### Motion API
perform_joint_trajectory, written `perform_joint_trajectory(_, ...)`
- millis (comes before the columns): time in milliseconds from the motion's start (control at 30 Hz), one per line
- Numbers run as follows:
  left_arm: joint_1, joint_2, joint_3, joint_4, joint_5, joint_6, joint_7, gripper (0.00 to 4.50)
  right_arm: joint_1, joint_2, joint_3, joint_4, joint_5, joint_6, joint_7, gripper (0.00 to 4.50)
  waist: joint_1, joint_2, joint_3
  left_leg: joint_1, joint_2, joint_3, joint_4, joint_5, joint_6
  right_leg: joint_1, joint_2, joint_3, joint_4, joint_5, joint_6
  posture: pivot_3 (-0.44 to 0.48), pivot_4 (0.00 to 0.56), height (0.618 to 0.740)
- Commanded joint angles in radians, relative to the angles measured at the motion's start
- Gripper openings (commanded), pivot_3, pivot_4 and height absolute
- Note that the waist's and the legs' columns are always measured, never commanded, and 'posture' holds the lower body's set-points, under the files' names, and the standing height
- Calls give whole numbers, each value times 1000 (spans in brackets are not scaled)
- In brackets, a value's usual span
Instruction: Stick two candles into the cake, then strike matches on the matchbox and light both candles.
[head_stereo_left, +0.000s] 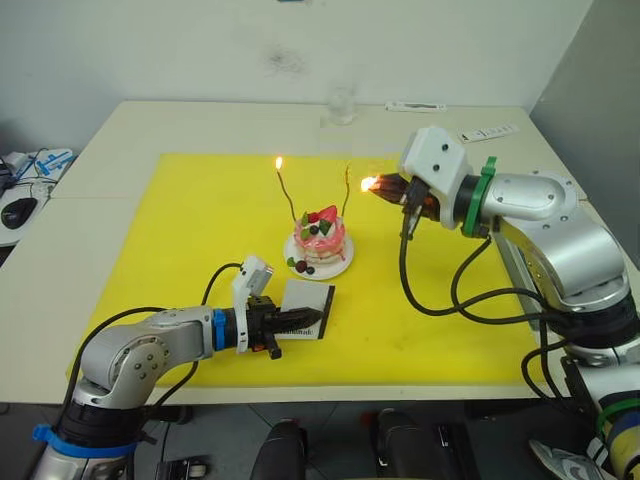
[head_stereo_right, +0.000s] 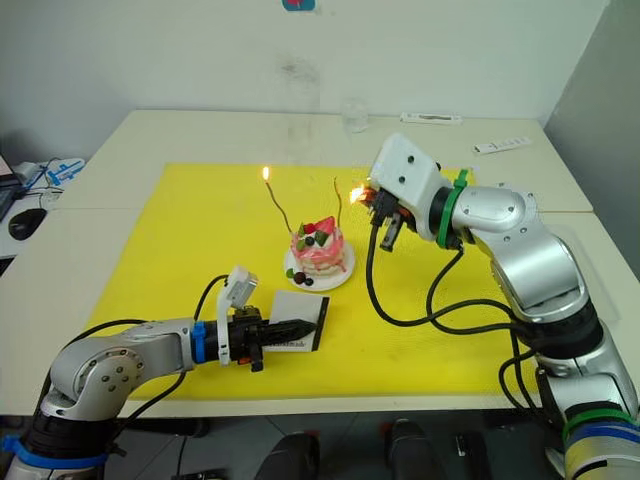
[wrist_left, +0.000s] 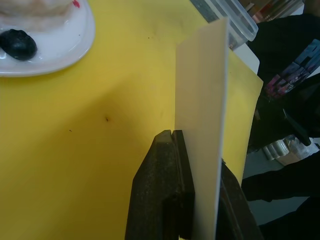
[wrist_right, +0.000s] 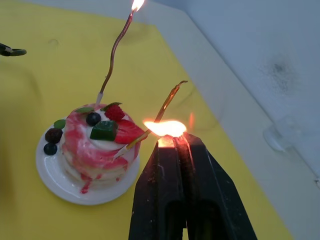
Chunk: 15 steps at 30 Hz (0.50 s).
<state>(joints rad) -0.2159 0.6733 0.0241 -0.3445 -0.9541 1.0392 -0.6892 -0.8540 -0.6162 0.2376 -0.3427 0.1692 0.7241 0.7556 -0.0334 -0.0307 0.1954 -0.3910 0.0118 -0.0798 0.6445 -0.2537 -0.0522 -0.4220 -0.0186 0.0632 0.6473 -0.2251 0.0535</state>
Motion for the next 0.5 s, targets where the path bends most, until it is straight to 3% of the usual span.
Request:
perform_joint_trajectory(33,-12,-8,1,-22,6,-12,-16,0,-40,20,3,27,-38,-63,-17,32,0,0,0,0,0,0,0,0,0,0,0,0,0,0,0,0,150,740)
perform_joint_trajectory(500,-18,-23,4,-14,21,-7,-30,0,-71,78,21,67,-81,-127,5,32,0,0,0,0,0,0,0,0,0,0,0,0,0,2,-3,0,150,740)
